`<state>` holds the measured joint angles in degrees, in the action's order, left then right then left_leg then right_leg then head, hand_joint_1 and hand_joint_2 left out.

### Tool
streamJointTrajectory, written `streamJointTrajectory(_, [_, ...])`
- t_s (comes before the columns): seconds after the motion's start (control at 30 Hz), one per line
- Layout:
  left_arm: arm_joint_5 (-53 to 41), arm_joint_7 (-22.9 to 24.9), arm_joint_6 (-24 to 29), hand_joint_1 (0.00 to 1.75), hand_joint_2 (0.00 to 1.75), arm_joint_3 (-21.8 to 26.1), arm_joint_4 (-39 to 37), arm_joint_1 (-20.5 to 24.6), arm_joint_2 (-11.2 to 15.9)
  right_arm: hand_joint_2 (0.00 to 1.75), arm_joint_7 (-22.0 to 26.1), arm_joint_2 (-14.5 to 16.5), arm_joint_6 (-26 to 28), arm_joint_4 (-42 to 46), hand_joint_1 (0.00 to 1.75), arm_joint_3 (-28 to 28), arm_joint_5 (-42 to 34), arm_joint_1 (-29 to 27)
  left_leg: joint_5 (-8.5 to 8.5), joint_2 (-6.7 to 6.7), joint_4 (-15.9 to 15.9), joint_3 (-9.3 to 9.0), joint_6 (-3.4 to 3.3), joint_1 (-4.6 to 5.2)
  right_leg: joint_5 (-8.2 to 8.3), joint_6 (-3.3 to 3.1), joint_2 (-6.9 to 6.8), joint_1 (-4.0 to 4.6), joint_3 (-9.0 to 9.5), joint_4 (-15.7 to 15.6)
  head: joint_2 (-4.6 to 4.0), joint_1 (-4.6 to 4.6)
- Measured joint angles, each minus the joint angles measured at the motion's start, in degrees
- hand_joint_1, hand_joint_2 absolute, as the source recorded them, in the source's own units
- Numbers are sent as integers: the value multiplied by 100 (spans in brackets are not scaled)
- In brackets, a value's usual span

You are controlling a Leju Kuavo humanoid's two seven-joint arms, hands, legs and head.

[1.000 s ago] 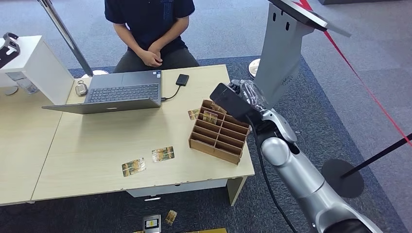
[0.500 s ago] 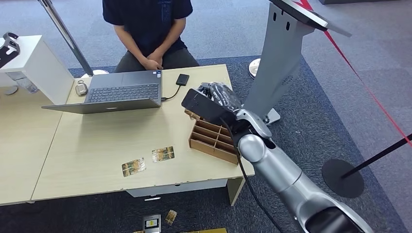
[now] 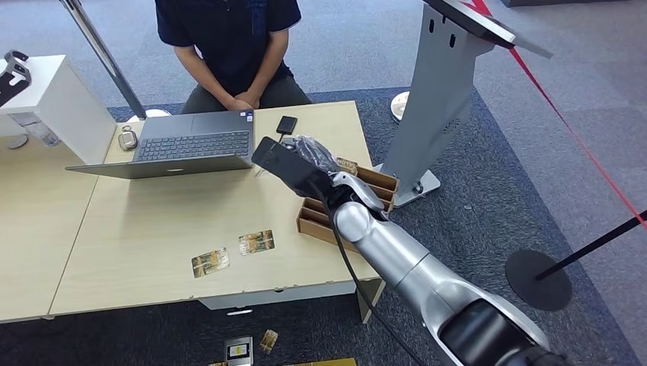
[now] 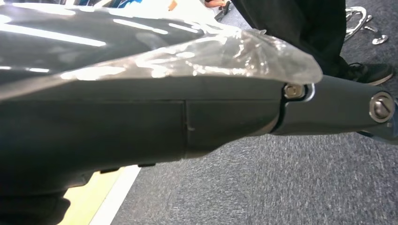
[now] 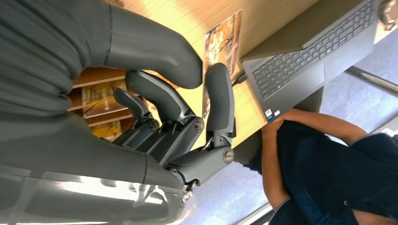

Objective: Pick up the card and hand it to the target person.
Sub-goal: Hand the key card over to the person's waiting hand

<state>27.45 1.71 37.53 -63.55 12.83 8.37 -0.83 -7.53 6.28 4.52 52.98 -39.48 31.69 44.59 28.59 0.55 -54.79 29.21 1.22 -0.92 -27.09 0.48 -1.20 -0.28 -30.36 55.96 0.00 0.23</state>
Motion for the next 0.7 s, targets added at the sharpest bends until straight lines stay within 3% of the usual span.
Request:
streamJointTrajectory(0.1, [-28,10,-6,0,0,-12,0,14,0,175,178,92,142,-339,19,7,-249,53,0,0,0,0,0,0,0,0,0,0,-1,0,0,-1])
streamJointTrajectory(0.13, [-32,14,-7,0,0,-17,0,20,0,175,223,119,186,-439,9,9,-307,63,0,0,0,0,0,0,0,0,0,0,-1,0,0,-1])
streamJointTrajectory(0.2, [-36,22,-7,0,0,-28,0,29,0,175,284,176,268,-639,0,11,-387,86,0,1,0,0,0,0,0,0,0,0,-2,0,0,-1])
streamJointTrajectory(0.7, [7,28,4,0,0,-97,-2,35,0,175,550,474,657,-1633,0,15,-567,108,0,2,0,7,0,0,0,0,0,0,-11,0,0,0])
